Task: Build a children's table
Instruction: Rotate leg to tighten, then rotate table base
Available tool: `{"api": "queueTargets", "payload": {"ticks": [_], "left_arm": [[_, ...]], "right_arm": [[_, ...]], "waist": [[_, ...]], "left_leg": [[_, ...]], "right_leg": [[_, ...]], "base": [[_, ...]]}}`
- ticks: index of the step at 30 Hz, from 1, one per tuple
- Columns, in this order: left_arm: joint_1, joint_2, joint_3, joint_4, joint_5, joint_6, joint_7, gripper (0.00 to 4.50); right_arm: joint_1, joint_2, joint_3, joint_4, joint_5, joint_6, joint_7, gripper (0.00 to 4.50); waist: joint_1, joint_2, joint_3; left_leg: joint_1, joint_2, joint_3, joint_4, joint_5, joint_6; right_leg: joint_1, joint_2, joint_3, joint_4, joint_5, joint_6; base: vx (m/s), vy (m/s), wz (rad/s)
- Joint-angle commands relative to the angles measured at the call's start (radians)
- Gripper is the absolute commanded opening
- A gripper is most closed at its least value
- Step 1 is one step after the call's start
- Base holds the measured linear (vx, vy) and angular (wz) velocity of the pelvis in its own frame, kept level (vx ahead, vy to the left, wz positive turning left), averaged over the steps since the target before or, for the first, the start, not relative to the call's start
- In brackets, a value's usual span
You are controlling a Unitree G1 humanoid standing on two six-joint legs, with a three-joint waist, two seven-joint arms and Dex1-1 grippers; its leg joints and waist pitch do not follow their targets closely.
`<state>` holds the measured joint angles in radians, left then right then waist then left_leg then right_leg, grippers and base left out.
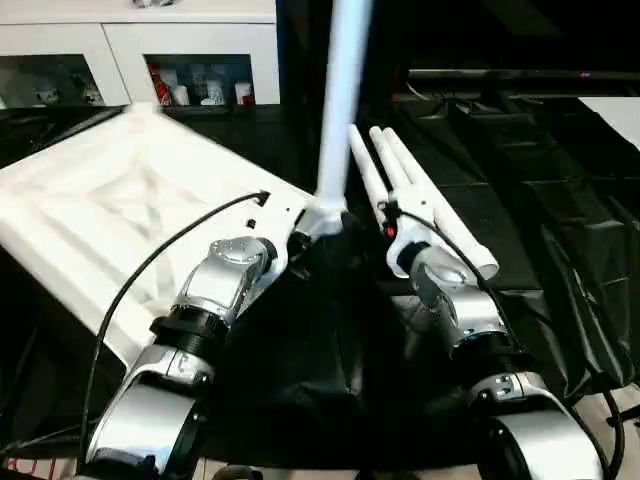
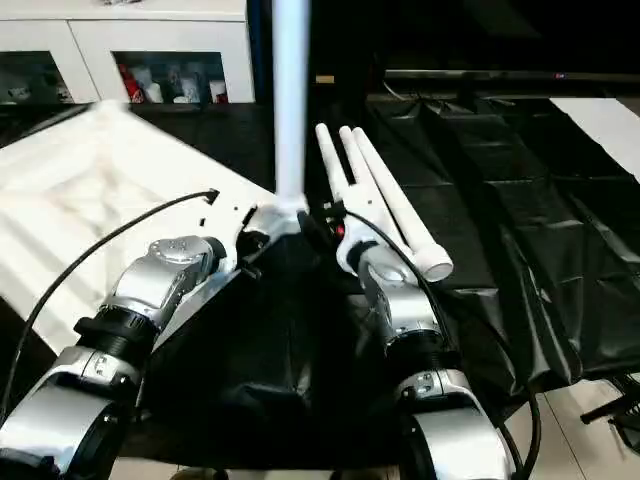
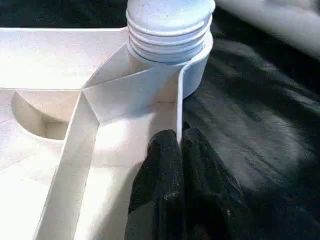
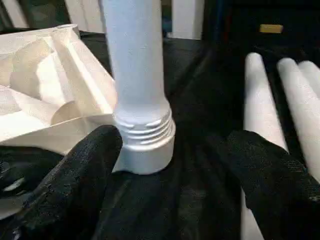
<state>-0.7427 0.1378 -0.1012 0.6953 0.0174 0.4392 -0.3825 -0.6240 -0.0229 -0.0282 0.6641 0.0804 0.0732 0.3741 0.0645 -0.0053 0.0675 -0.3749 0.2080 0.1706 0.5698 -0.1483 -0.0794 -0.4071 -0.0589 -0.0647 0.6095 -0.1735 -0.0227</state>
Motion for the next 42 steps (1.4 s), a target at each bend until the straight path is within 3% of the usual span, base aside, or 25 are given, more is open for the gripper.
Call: {"api": "queueTargets", "payload": {"ticks": [1,3,5,9,11,12,13,14,15,16,17,18,20,21,23,25,26,29,30,31,34,35,36,39,42], "left_arm": [[-0.040,0.001,0.028,-0.007,0.006,-0.038,0.037,0.00],[-0.041,0.008,0.025,-0.016,0.010,-0.071,0.028,0.00],[-0.041,0.014,0.022,-0.019,0.017,-0.078,0.034,0.00],[-0.016,0.034,-0.005,-0.084,0.010,-0.123,-0.031,0.00],[-0.008,0.024,0.015,-0.094,-0.013,-0.154,-0.031,0.28],[-0.002,0.021,0.030,-0.093,-0.020,-0.193,-0.021,0.28],[0.005,0.014,0.048,-0.099,-0.039,-0.215,-0.026,0.58],[0.014,0.004,0.077,-0.107,-0.064,-0.229,-0.017,0.58],[0.016,0.011,0.075,-0.107,-0.054,-0.239,-0.002,0.62],[0.016,0.024,0.064,-0.110,-0.035,-0.254,0.004,0.62],[0.016,0.024,0.064,-0.110,-0.035,-0.254,0.004,0.65],[0.011,0.050,0.063,-0.128,-0.023,-0.250,0.007,0.94],[0.008,0.058,0.071,-0.137,-0.025,-0.240,0.009,0.94],[0.006,0.102,0.101,-0.150,-0.023,-0.207,0.027,0.94],[0.018,0.161,0.119,-0.168,0.003,-0.179,0.051,0.94],[0.032,0.186,0.138,-0.190,0.009,-0.154,0.067,0.94],[0.051,0.213,0.170,-0.223,0.017,-0.120,0.100,0.94],[0.127,0.297,0.240,-0.340,0.073,-0.005,0.179,0.94],[0.206,0.373,0.260,-0.431,0.152,0.090,0.209,0.94],[0.206,0.373,0.260,-0.431,0.152,0.090,0.209,0.94],[0.323,0.443,0.265,-0.560,0.226,0.207,0.188,0.94],[0.346,0.455,0.263,-0.585,0.240,0.232,0.179,0.94],[0.378,0.480,0.247,-0.617,0.271,0.275,0.167,0.94],[0.428,0.521,0.226,-0.657,0.300,0.339,0.135,0.94],[0.515,0.610,0.182,-0.744,0.329,0.483,0.114,0.94]], "right_arm": [[0.021,-0.006,0.021,-0.039,-0.007,0.025,0.005,3.89],[0.049,-0.014,0.046,-0.083,-0.029,0.036,0.008,3.89],[0.056,-0.018,0.054,-0.100,-0.036,0.050,0.010,3.89],[0.073,-0.024,0.067,-0.175,-0.039,0.114,0.003,3.89],[0.075,-0.013,0.061,-0.188,-0.019,0.122,0.006,3.92],[0.075,-0.003,0.070,-0.180,-0.027,0.100,-0.007,3.92],[0.079,0.009,0.071,-0.171,-0.014,0.085,0.004,3.92],[0.083,0.023,0.080,-0.143,-0.015,0.066,0.007,3.92],[0.082,0.023,0.100,-0.118,-0.047,0.061,-0.011,3.92],[0.081,0.021,0.116,-0.110,-0.064,0.059,-0.008,3.92],[0.081,0.021,0.116,-0.110,-0.064,0.059,-0.008,3.92],[0.079,0.019,0.134,-0.112,-0.073,0.073,0.010,3.92],[0.078,0.019,0.137,-0.115,-0.073,0.084,0.015,3.92],[0.063,0.023,0.126,-0.085,-0.072,0.115,-0.007,3.92],[0.049,0.021,0.126,-0.048,-0.089,0.131,-0.032,3.92],[0.048,0.019,0.129,-0.040,-0.097,0.132,-0.035,3.92],[0.046,0.017,0.129,-0.035,-0.101,0.135,-0.038,3.92],[0.040,0.009,0.136,-0.013,-0.102,0.142,-0.048,3.92],[0.036,0.007,0.144,0.001,-0.103,0.140,-0.048,3.92],[0.036,0.007,0.144,0.001,-0.103,0.140,-0.048,3.92],[0.018,0.022,0.147,0.038,-0.107,0.124,-0.054,3.92],[0.012,0.026,0.148,0.048,-0.107,0.121,-0.053,3.92],[0.002,0.034,0.148,0.064,-0.106,0.116,-0.049,3.92],[-0.018,0.049,0.150,0.095,-0.105,0.111,-0.046,3.92],[-0.060,0.069,0.162,0.157,-0.112,0.091,-0.049,3.92]], "waist": [[0.010,0.012,-0.086],[0.015,0.016,-0.085],[0.017,0.008,-0.085],[0.026,0.016,-0.087],[0.028,0.018,-0.088],[0.031,0.007,-0.089],[0.032,0.005,-0.089],[0.032,0.024,-0.091],[0.030,0.019,-0.089],[0.030,0.021,-0.087],[0.027,0.009,-0.086],[0.027,0.008,-0.083],[0.027,0.015,-0.082],[0.027,0.008,-0.082],[0.023,0.018,-0.082],[0.018,0.016,-0.082],[0.018,0.024,-0.084],[0.013,0.022,-0.084],[0.010,0.016,-0.086],[0.007,0.019,-0.084],[0.006,0.026,-0.077],[0.006,0.008,-0.076],[0.008,0.019,-0.075],[0.009,0.016,-0.071],[0.011,0.014,-0.071]], "left_leg": [[0.012,0.011,-0.004,-0.048,-0.199,0.040],[0.013,0.012,-0.004,-0.048,-0.205,0.034],[0.013,0.012,-0.004,-0.048,-0.199,0.036],[0.011,0.014,-0.005,-0.047,-0.176,0.033],[0.011,0.014,-0.005,-0.046,-0.172,0.034],[0.009,0.013,-0.003,-0.044,-0.158,0.040],[0.008,0.013,-0.003,-0.045,-0.158,0.043],[0.009,0.018,-0.004,-0.044,-0.171,0.035],[0.009,0.019,-0.005,-0.045,-0.180,0.027],[0.009,0.019,-0.006,-0.047,-0.190,0.025],[0.009,0.018,-0.005,-0.049,-0.201,0.025],[0.011,0.018,-0.004,-0.050,-0.223,0.018],[0.012,0.019,-0.006,-0.052,-0.231,0.008],[0.013,0.018,-0.005,-0.052,-0.229,0.003],[0.011,0.018,-0.008,-0.054,-0.229,-0.009],[0.014,0.018,-0.007,-0.053,-0.233,-0.023],[0.015,0.019,-0.007,-0.051,-0.230,-0.026],[0.011,0.021,-0.008,-0.051,-0.214,-0.024],[0.015,0.022,-0.005,-0.049,-0.217,-0.021],[0.008,0.021,-0.009,-0.052,-0.209,-0.019],[0.022,0.020,-0.004,-0.051,-0.263,-0.021],[0.013,0.023,-0.008,-0.055,-0.267,-0.022],[0.024,0.024,-0.006,-0.055,-0.301,-0.026],[0.026,0.022,-0.010,-0.059,-0.352,-0.039],[0.022,0.023,-0.015,-0.063,-0.370,-0.049]], "right_leg": [[0.066,-0.066,0.040,-0.067,-0.080,-0.221],[0.065,-0.068,0.041,-0.069,-0.086,-0.222],[0.066,-0.066,0.041,-0.069,-0.088,-0.219],[0.065,-0.069,0.044,-0.063,-0.059,-0.216],[0.064,-0.069,0.044,-0.060,-0.039,-0.219],[0.065,-0.070,0.044,-0.056,-0.019,-0.224],[0.064,-0.072,0.044,-0.058,-0.023,-0.225],[0.060,-0.076,0.044,-0.059,-0.019,-0.235],[0.061,-0.072,0.042,-0.056,-0.013,-0.241],[0.059,-0.070,0.041,-0.059,-0.026,-0.239],[0.060,-0.069,0.040,-0.061,-0.043,-0.232],[0.059,-0.072,0.042,-0.064,-0.100,-0.213],[0.056,-0.072,0.043,-0.064,-0.140,-0.192],[0.056,-0.072,0.044,-0.063,-0.152,-0.186],[0.053,-0.070,0.044,-0.061,-0.155,-0.177],[0.053,-0.070,0.044,-0.060,-0.144,-0.176],[0.051,-0.070,0.045,-0.058,-0.123,-0.181],[0.055,-0.068,0.043,-0.049,-0.086,-0.187],[0.052,-0.069,0.043,-0.051,-0.096,-0.185],[0.055,-0.069,0.042,-0.047,-0.099,-0.184],[0.037,-0.065,0.044,-0.065,-0.190,-0.178],[0.045,-0.071,0.044,-0.058,-0.215,-0.177],[0.031,-0.069,0.045,-0.068,-0.254,-0.168],[0.025,-0.065,0.045,-0.071,-0.287,-0.157],[0.026,-0.066,0.045,-0.064,-0.283,-0.156]], "base": [[0.000,0.000,0.00],[0.000,0.000,0.00],[0.000,0.000,0.00],[0.000,0.000,0.00],[0.000,0.000,0.00],[0.000,0.000,0.00],[0.000,0.000,0.00],[0.000,0.000,0.00],[0.000,0.000,0.00],[0.000,0.000,0.00],[0.000,0.000,0.00],[0.000,0.000,0.00],[0.000,0.000,0.00],[0.000,0.000,0.00],[0.000,0.000,0.00],[0.000,0.000,0.00],[0.000,0.000,0.00],[0.000,0.000,0.00],[0.000,0.000,0.00],[0.000,0.000,0.00],[0.000,0.000,0.00],[0.000,0.000,0.00],[0.000,0.000,0.00],[0.000,0.000,0.00],[0.000,0.000,0.00]]}}
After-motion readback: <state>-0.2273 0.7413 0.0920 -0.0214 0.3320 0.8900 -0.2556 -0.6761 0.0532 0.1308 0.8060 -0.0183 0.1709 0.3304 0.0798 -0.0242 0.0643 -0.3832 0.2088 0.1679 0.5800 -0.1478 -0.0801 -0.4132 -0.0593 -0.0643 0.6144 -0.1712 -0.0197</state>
